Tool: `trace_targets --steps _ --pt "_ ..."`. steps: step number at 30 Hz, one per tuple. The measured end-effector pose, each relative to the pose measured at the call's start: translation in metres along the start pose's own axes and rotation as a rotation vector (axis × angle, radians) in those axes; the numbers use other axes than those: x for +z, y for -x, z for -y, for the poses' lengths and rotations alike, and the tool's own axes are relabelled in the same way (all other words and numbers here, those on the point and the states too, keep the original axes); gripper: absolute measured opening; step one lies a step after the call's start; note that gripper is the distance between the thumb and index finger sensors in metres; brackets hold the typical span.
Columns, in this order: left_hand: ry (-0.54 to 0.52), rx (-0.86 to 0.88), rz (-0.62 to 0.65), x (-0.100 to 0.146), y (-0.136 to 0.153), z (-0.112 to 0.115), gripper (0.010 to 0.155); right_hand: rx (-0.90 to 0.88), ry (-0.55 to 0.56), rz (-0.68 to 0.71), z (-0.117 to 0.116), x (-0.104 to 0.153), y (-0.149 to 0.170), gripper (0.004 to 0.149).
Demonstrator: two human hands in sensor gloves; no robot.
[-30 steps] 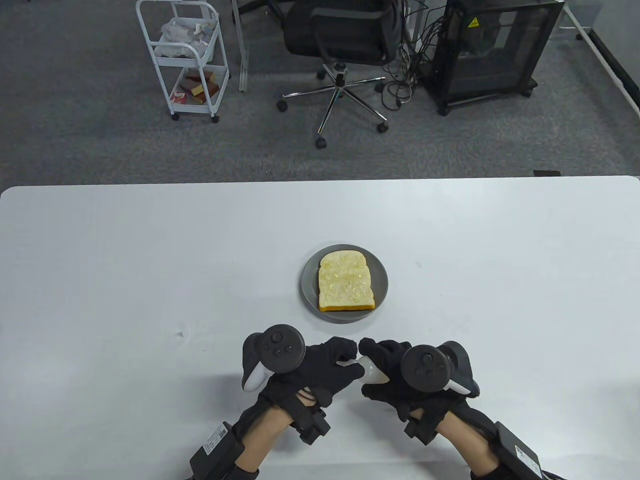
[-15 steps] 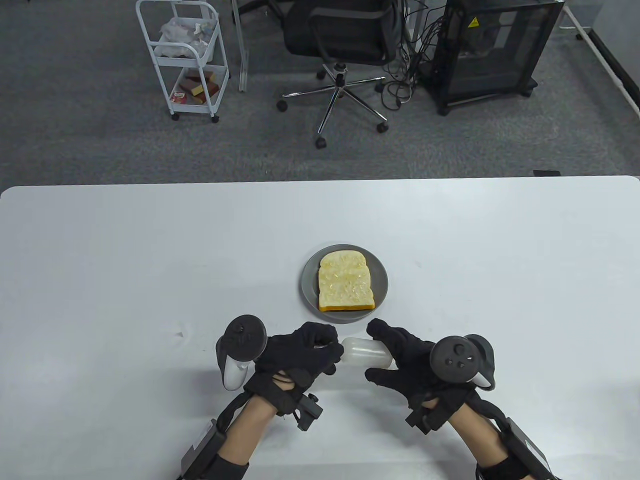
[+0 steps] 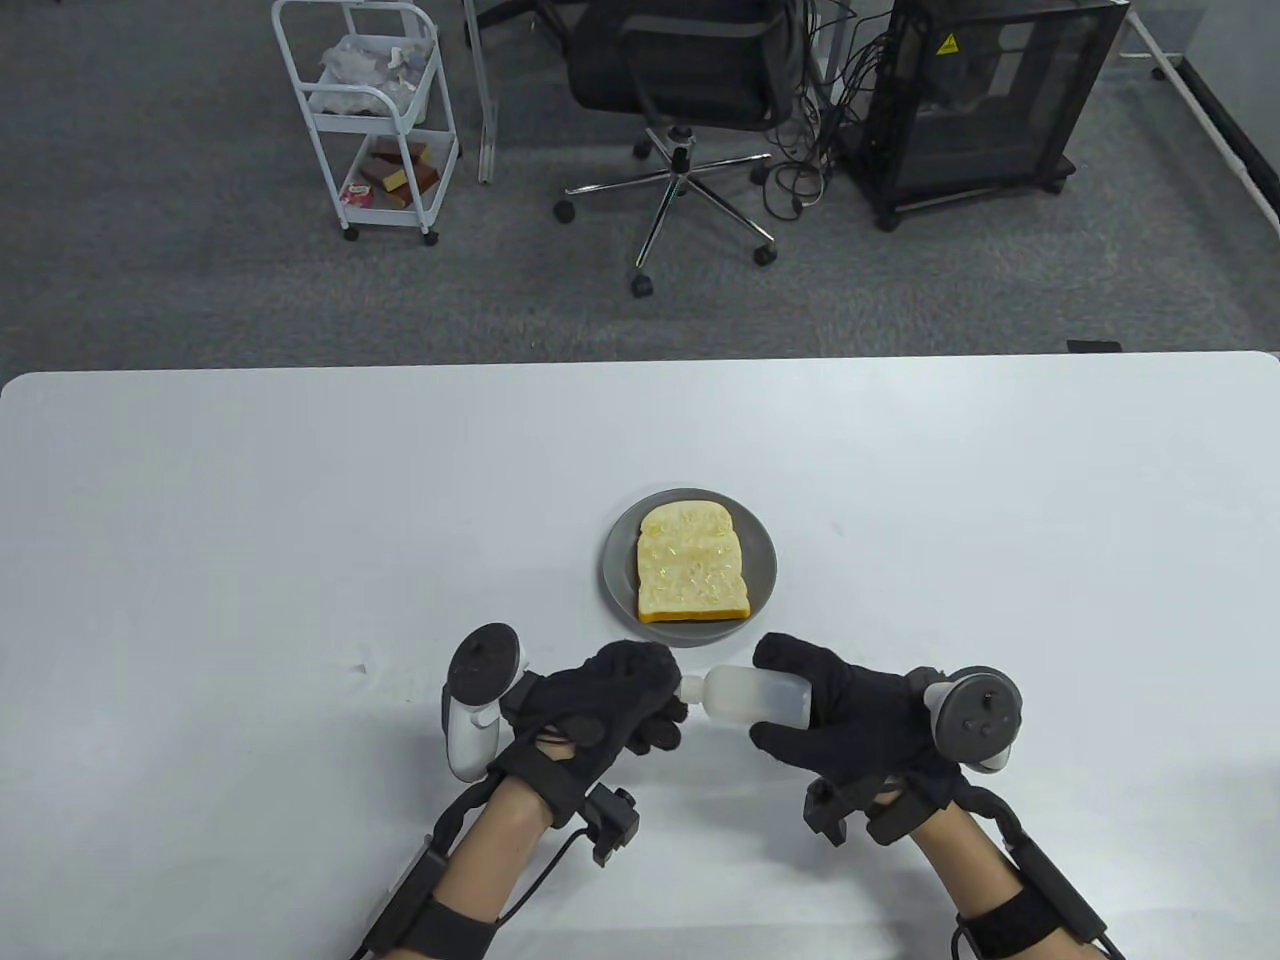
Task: Squeeze honey bottle to draw zigzag on toast
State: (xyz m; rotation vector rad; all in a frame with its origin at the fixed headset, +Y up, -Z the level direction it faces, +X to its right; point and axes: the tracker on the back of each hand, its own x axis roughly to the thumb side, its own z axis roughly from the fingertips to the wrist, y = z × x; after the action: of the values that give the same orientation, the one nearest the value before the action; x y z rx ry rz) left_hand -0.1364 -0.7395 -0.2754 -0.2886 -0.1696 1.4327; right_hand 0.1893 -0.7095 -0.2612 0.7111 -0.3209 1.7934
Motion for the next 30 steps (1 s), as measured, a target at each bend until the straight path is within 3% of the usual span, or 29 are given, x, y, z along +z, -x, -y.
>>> trace_targets --steps 3,5,7,12,21,30 --pt "-0.214 -0.19 0.007 0.004 -0.008 -0.023 0.072 -0.032 0.096 -0.037 0.017 -0.001 0.007 0.079" --pt "-0.278 -0.321 -0.031 0.0 -0.014 -0.032 0.066 -0.053 0.135 -0.056 0.027 -0.001 0.012 0.078" --pt "-0.288 -0.456 -0.09 -0.012 -0.019 -0.038 0.062 -0.076 0.196 -0.084 0.035 0.0 0.017 0.077" --pt "-0.263 -0.649 -0.246 -0.052 -0.014 -0.037 0.06 -0.076 0.225 -0.111 0.045 0.0 0.026 0.074" --pt "-0.307 -0.712 -0.428 -0.113 0.02 -0.033 0.062 -0.129 0.258 -0.135 0.053 -0.001 0.033 0.072" --pt "-0.296 -0.715 -0.539 -0.133 0.031 -0.034 0.056 -0.147 0.269 -0.162 0.054 0.001 0.042 0.072"
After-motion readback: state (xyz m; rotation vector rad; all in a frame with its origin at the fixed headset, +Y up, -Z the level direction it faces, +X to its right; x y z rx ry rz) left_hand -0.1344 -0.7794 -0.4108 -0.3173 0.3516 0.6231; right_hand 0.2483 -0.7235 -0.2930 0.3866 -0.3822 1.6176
